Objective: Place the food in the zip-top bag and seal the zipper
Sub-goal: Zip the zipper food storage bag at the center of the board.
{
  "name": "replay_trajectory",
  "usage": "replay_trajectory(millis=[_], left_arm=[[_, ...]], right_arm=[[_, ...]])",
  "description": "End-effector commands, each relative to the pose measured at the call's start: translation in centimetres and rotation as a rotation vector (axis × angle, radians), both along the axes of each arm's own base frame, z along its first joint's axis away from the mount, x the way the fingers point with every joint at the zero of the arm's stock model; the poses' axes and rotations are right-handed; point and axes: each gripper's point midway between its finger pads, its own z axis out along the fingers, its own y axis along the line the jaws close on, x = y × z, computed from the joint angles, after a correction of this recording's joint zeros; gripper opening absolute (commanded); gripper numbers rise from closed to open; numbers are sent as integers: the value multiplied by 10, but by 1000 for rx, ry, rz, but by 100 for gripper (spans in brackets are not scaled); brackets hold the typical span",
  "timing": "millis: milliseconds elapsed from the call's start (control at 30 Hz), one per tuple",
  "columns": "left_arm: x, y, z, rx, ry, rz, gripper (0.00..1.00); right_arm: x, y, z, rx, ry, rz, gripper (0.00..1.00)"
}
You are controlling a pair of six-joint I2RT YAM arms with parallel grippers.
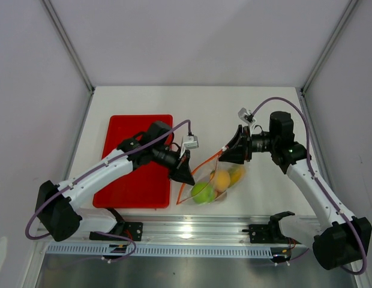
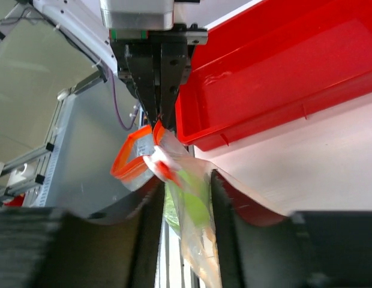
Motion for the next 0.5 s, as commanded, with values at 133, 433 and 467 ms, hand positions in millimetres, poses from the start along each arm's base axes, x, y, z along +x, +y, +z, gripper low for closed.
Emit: replay_trajectory(millis=[133,433,467], left_arm=[[9,-1,17,-57,-52,2,1],[32,6,31,-72,-179,200,50],[39,7,38,-90,-218,231,56]], right_arm=[[-12,16,-11,5,-8,52,0],[-14,11,14,18,-12,-123,0],[-18,9,23,31,-13,-142,0]])
